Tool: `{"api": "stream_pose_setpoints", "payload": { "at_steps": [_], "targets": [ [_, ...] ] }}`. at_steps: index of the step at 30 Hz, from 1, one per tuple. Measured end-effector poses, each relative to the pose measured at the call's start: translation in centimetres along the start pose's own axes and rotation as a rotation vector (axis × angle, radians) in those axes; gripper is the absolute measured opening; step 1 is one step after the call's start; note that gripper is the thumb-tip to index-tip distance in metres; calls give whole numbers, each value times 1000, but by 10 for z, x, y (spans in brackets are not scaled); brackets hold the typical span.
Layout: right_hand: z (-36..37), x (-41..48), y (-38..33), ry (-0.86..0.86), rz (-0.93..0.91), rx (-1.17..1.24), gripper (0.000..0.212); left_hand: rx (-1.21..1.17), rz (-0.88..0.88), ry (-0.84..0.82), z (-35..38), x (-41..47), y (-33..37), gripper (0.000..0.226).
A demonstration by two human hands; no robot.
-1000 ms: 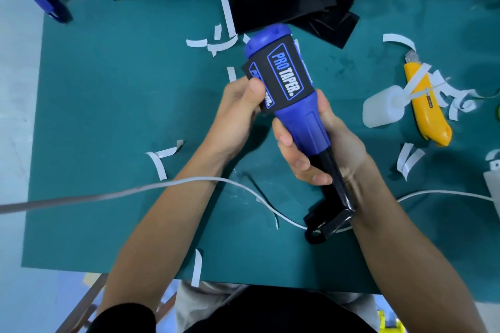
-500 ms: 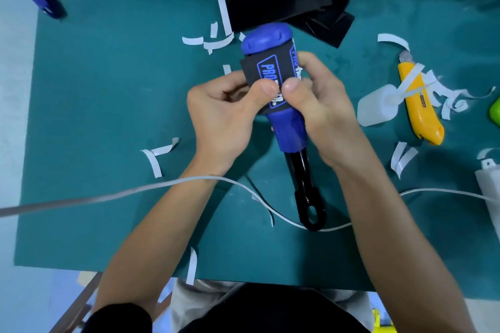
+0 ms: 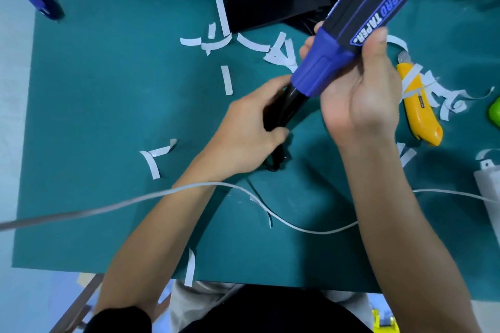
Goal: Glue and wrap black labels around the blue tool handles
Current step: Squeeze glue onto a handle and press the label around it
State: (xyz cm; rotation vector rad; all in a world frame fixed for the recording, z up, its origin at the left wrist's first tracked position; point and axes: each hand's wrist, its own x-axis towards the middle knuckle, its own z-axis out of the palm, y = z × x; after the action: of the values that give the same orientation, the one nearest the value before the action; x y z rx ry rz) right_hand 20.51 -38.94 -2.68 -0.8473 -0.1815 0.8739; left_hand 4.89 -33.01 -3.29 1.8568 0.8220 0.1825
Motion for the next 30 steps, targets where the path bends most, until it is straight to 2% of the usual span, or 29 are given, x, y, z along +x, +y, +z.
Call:
{"api": "stream_pose_setpoints", "payload": {
  "at_steps": [3,4,7,8,14,20,25,26,29,30],
  "targets": [
    [-11,-8,-5,-124,-7,-160,28,26,-4,126,-22,1,-2,85],
    [-16,-11,-8,-168,-19,-209,33,48,-6,137,-32,2,-5,85],
    [-28,-14,-11,-230,-128,-437,75,161,-1,144,-59,0,-16,84],
    [-30,-16,-10,-225,-167,-540,82,193,-14,160,-64,-3,-16,86],
    [-42,-28,-1,-108,-232,-1002,71,343,2,249,-69,-6,-17,88],
    [-45,-25,10,-133,-137,-1091,76,458,-49,274,-66,0,-24,77],
    [-50,-22,17,-138,-133,-1120,69,660,-14,231,-50,2,-27,48],
    [-51,-21,18,-133,-127,-1123,69,661,26,212,-44,3,-27,51],
    [-55,-20,19,-124,-125,-1164,67,649,150,137,-24,9,-27,95],
    [-55,-20,20,-125,-127,-1179,65,663,202,142,-16,12,-27,99]
  ]
}}
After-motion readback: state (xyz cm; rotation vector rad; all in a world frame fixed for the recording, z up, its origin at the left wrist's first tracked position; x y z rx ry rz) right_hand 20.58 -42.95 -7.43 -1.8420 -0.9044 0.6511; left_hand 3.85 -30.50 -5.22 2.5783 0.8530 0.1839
